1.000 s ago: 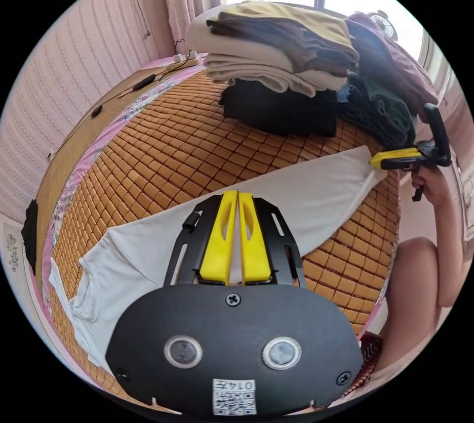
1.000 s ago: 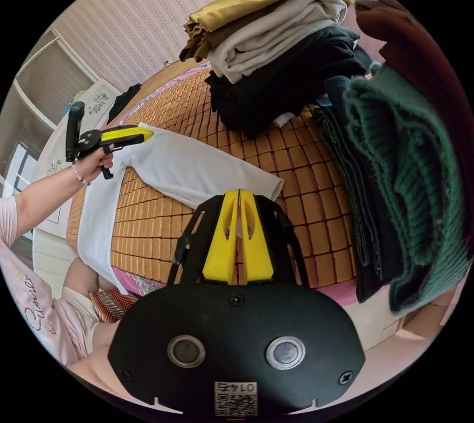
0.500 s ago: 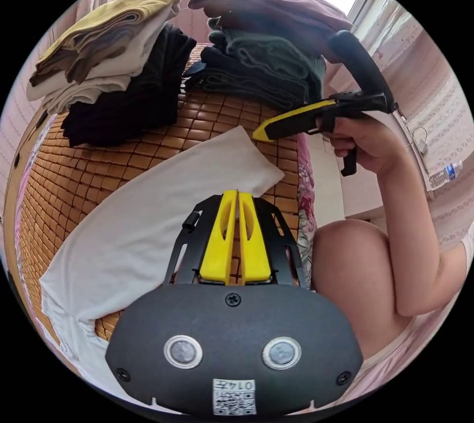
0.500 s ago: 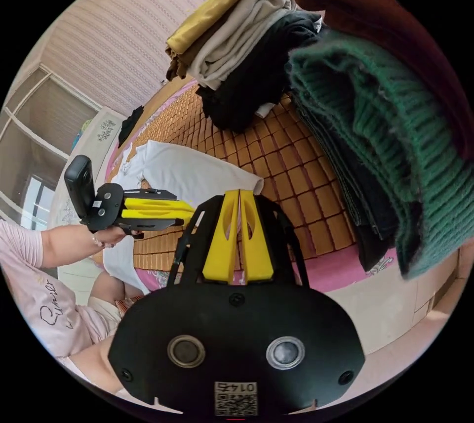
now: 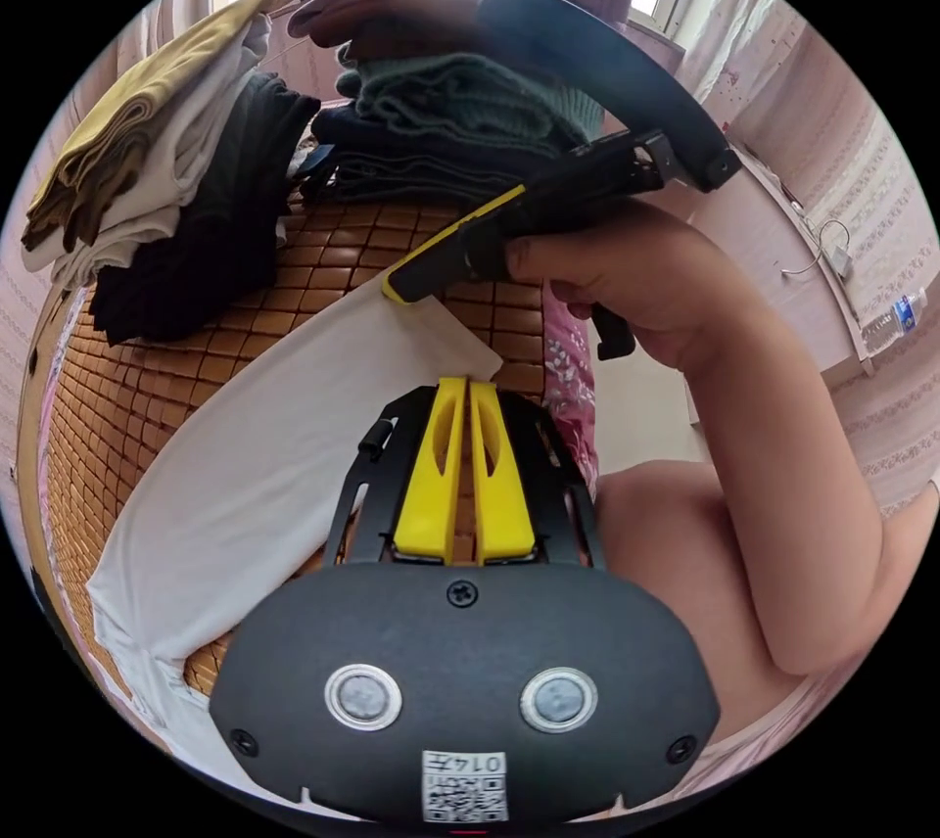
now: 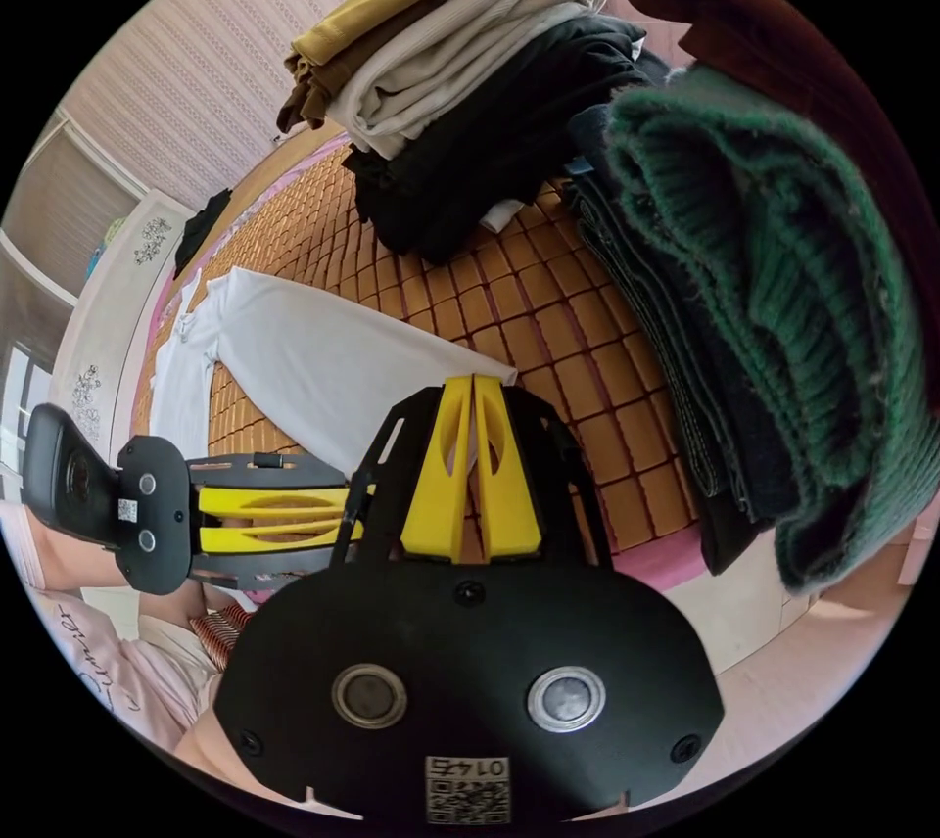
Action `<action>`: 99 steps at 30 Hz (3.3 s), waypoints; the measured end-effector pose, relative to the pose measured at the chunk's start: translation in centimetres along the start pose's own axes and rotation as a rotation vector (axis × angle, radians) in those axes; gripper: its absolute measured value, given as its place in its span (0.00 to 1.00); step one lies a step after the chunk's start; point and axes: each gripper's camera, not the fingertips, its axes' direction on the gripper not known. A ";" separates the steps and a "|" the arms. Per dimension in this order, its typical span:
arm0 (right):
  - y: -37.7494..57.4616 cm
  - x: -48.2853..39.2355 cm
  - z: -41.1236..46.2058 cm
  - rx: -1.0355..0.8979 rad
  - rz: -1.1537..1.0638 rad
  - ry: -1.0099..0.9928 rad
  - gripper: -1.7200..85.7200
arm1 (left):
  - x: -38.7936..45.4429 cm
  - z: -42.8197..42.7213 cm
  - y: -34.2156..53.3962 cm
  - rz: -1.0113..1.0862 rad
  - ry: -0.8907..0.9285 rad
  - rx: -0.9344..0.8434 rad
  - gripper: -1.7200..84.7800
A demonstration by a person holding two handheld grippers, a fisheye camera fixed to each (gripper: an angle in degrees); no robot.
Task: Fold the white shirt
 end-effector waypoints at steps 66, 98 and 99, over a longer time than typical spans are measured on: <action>-10.8 -76.4 -9.6 -0.115 -1.156 -0.155 0.08 | 2.3 -52.3 78.1 -1.212 -0.560 0.392 0.08; -36.6 -114.9 6.9 -0.347 -1.108 -0.122 0.03 | -20.5 -54.3 80.5 -1.105 -0.395 0.209 0.08; -37.1 -115.0 5.9 -0.342 -1.121 -0.182 0.03 | -20.4 -54.5 80.6 -1.102 -0.394 0.211 0.08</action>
